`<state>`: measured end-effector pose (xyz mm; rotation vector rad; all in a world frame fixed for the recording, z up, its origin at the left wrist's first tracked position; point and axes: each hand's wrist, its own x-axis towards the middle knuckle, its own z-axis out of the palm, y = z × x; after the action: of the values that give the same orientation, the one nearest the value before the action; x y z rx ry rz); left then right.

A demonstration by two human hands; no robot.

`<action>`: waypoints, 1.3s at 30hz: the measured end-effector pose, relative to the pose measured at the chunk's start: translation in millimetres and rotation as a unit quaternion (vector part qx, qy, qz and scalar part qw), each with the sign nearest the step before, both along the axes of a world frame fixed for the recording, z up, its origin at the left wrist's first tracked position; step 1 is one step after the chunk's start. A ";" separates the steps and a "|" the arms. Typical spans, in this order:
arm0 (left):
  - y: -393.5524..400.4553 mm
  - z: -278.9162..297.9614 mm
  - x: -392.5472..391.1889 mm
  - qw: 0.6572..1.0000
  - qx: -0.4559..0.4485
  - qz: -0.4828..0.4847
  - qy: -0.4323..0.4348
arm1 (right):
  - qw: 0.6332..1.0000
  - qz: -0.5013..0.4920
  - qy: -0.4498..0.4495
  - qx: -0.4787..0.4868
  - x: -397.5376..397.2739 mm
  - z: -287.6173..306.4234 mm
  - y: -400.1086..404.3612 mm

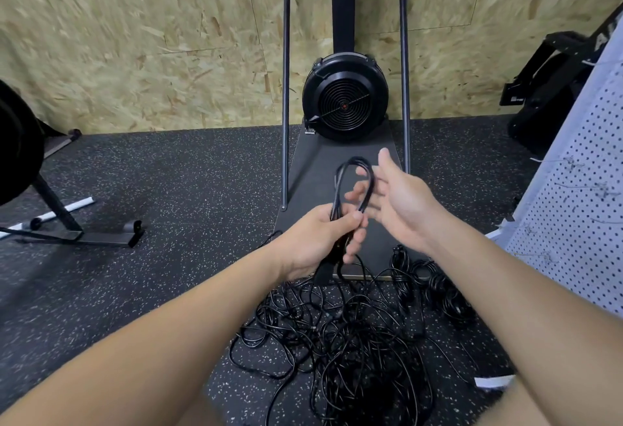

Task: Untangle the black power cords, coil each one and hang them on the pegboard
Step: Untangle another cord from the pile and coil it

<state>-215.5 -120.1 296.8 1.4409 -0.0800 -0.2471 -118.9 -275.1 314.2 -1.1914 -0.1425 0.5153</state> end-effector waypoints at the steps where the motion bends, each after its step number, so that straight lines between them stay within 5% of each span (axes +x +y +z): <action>1: 2.3 -0.3 2.6 1.000 0.000 0.026 -0.002 | 1.000 0.011 0.012 -0.023 0.6 -7.9 0.9; 4: 11.4 -0.5 10.8 0.996 -0.003 0.085 -0.007 | 0.982 0.105 -0.050 -0.150 -2.6 -28.8 0.4; 9: 23.3 3.7 21.6 0.984 -0.094 0.151 -0.011 | 0.830 0.348 -0.189 -0.392 -17.3 -47.5 -5.8; 14: 47.1 -0.5 26.8 0.977 -0.068 0.201 -0.011 | 0.774 0.313 -0.282 -0.474 -9.8 -54.2 -2.7; 22: 56.6 -12.7 22.6 0.971 0.100 0.215 0.015 | 0.851 0.171 -0.369 -0.333 -14.3 -14.3 -5.8; 26: 25.7 -7.9 10.3 0.980 0.096 0.156 0.074 | 0.827 0.033 -0.425 -0.366 -27.4 -11.7 8.2; 29: 5.9 -6.7 4.5 0.989 0.011 0.120 0.084 | 0.778 -0.068 -0.405 -0.475 -32.9 -6.7 11.0; 31: 1.8 -3.0 3.1 0.990 -0.024 0.120 0.074 | 0.793 -0.061 -0.361 -0.487 -32.1 -6.4 10.1; 35: 6.0 1.5 3.7 0.989 -0.052 0.124 0.060 | 0.890 -0.015 -0.243 -0.387 -15.0 -8.9 -2.0; 39: 15.1 2.7 5.9 0.988 -0.069 0.131 0.046 | 0.908 0.070 -0.226 -0.346 1.4 -17.5 -22.6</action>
<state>-209.5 -104.9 299.6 1.2852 0.1649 -0.0893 -117.5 -297.7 296.7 -2.0037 -0.4736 0.4125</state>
